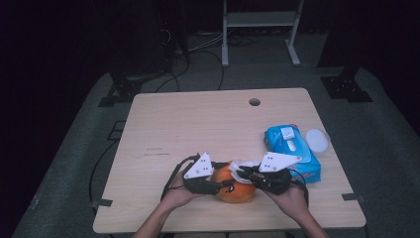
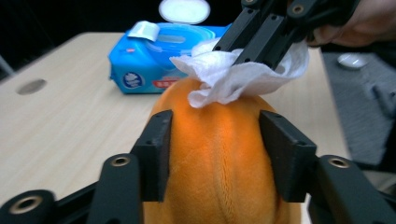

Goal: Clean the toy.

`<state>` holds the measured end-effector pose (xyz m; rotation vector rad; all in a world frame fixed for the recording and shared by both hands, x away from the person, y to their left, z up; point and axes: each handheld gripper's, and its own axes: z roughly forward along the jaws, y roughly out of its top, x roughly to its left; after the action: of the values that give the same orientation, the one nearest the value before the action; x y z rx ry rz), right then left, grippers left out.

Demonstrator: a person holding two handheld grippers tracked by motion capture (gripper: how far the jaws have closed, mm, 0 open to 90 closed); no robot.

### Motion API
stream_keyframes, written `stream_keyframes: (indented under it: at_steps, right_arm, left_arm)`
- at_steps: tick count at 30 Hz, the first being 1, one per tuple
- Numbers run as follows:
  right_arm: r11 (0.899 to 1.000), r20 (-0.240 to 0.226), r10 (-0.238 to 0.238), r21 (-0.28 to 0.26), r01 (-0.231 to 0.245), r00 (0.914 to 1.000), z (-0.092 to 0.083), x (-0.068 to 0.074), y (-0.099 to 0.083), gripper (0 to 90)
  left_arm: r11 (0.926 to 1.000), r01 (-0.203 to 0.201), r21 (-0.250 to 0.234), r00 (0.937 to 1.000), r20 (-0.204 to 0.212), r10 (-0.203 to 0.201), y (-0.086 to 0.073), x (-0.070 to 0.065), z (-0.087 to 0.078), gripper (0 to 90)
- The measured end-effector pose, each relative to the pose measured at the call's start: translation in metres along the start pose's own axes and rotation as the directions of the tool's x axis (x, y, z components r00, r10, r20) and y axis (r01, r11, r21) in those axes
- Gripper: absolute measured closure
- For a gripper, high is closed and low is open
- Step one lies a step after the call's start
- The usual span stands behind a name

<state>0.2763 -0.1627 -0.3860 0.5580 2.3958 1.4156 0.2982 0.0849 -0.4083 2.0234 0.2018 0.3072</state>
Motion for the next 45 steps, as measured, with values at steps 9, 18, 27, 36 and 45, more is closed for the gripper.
stream_keyframes:
  at_steps: [9,18,27,36,45]
  right_arm:
    - [0.998,-0.014,0.024,0.063,-0.023,0.9996,0.020,-0.005,-0.015,82.5]
    - [0.998,-0.046,-0.048,0.030,0.049,0.9978,0.030,0.021,0.004,82.6]
    - [0.999,0.006,0.011,0.041,-0.012,0.9999,0.016,-0.003,-0.012,82.6]
    - [1.000,0.008,0.006,0.003,-0.006,1.0000,0.016,0.003,-0.006,82.5]
    - [0.999,0.001,0.045,0.010,-0.045,0.9990,0.017,-0.005,-0.009,82.6]
  left_arm:
    - [0.9776,0.196,0.075,0.9794,0.034,-0.199,-0.011,0.013,0.007,14.7]
    - [0.9933,0.073,0.089,0.9971,0.014,-0.074,-0.010,-0.001,0.012,30.4]
    - [0.9919,0.105,0.072,0.9939,0.027,-0.107,-0.018,0.004,0.009,33.0]
    - [0.9956,0.068,0.064,0.9969,0.035,-0.070,-0.015,0.000,0.011,33.6]
    - [0.9950,0.075,0.066,0.9960,0.044,-0.078,-0.017,0.002,0.008,34.0]
